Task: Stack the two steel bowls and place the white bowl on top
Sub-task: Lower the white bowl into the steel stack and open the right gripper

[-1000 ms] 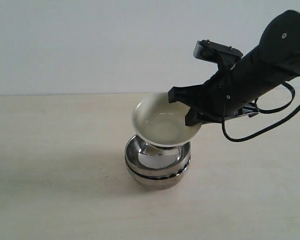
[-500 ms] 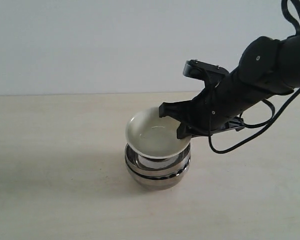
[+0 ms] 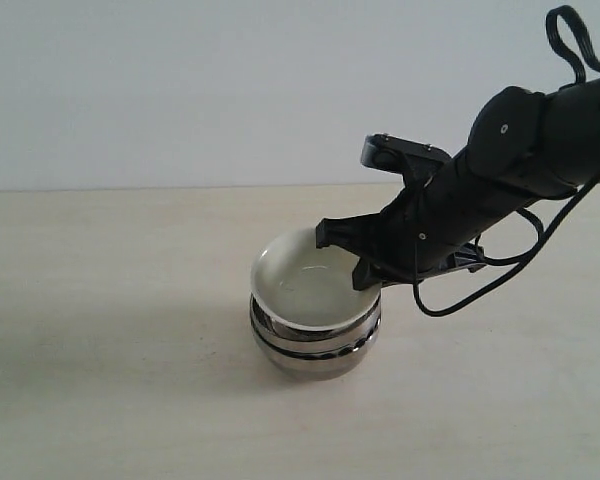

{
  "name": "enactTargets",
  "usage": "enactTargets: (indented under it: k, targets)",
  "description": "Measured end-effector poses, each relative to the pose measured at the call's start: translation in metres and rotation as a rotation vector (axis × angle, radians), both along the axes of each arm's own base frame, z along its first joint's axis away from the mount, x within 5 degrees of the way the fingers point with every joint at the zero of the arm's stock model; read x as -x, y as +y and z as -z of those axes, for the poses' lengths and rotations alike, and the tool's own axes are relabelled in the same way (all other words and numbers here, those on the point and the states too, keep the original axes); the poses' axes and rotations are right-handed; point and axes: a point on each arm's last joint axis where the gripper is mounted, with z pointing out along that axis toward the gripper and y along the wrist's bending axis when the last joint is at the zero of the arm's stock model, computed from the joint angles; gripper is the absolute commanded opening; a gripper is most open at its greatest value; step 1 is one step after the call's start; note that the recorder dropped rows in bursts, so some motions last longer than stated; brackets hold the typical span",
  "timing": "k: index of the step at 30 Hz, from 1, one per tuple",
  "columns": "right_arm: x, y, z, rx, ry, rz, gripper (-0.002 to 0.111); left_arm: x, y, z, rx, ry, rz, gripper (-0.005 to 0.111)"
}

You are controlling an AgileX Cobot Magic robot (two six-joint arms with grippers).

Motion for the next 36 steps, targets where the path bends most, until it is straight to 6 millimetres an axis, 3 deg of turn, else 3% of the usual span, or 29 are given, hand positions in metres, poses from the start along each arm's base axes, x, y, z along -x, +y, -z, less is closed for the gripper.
enactTargets:
  k: [5, 8, 12, 13, 15, 25, 34, 36]
  targets:
    - [0.0005, 0.0000, 0.0003, 0.002, 0.005, -0.004, 0.001, 0.0000, 0.0000, 0.0000, 0.000, 0.000, 0.000, 0.004]
    - [0.0005, 0.0000, 0.0003, 0.002, 0.005, -0.004, 0.019, 0.0000, 0.0000, 0.0000, 0.000, 0.000, 0.000, 0.004]
    - [0.0006, 0.0001, 0.0002, 0.000, 0.006, -0.002, 0.064, 0.0000, 0.0000, 0.0000, 0.000, 0.000, 0.000, 0.004]
    - [0.0006, 0.0001, 0.0002, 0.002, 0.005, -0.006, 0.065, 0.0000, 0.0000, 0.0000, 0.000, 0.000, 0.000, 0.004]
    - [0.0006, 0.0001, 0.0002, 0.003, 0.003, -0.009, 0.058, 0.0000, 0.0000, 0.0000, 0.000, 0.000, 0.000, 0.004]
    - [-0.0002, -0.0012, 0.0002, 0.013, -0.009, -0.026, 0.000, 0.0000, 0.0000, 0.0000, 0.000, 0.000, 0.000, 0.004]
    - [-0.0002, -0.0015, 0.0003, 0.020, -0.014, -0.036, 0.000, 0.0000, 0.0000, 0.0000, 0.000, 0.000, 0.000, 0.004]
    - [-0.0002, -0.0015, 0.0004, 0.022, -0.014, -0.037, 0.005, 0.0000, 0.0000, 0.0000, 0.000, 0.000, 0.000, 0.004]
